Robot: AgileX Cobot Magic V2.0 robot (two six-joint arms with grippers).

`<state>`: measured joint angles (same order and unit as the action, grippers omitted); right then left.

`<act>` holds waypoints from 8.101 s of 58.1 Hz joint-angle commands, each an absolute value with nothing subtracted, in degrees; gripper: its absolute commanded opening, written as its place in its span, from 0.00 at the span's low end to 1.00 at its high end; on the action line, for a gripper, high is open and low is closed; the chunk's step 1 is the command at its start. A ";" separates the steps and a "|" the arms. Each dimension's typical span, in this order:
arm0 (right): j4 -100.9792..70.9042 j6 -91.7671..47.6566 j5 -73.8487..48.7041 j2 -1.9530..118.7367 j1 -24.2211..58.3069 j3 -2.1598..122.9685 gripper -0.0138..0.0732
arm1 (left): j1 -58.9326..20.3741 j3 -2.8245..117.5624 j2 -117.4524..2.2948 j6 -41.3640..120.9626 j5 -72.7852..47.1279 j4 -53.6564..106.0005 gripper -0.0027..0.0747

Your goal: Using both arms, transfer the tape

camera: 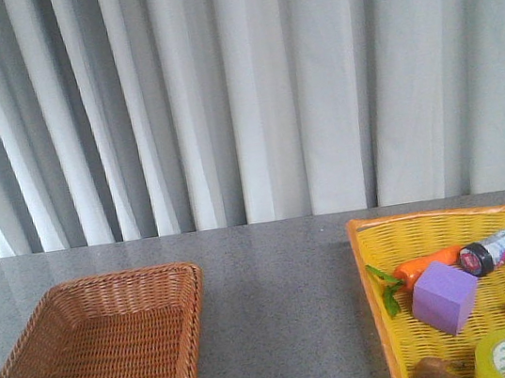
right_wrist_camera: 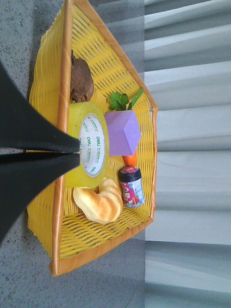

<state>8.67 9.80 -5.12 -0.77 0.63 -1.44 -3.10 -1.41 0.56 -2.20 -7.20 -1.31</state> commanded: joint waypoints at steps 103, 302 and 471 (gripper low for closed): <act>9.23 9.78 1.13 -1.14 0.31 -1.51 0.15 | -3.31 -0.71 1.54 -2.39 -0.62 -1.17 0.03; 11.82 7.93 -68.33 100.13 0.31 83.27 0.63 | -3.31 36.11 -32.35 -1.76 -24.30 -1.25 0.79; 7.49 -2.25 -53.80 112.68 28.47 103.82 0.33 | -3.31 36.11 -32.35 -1.76 -24.30 -1.25 0.79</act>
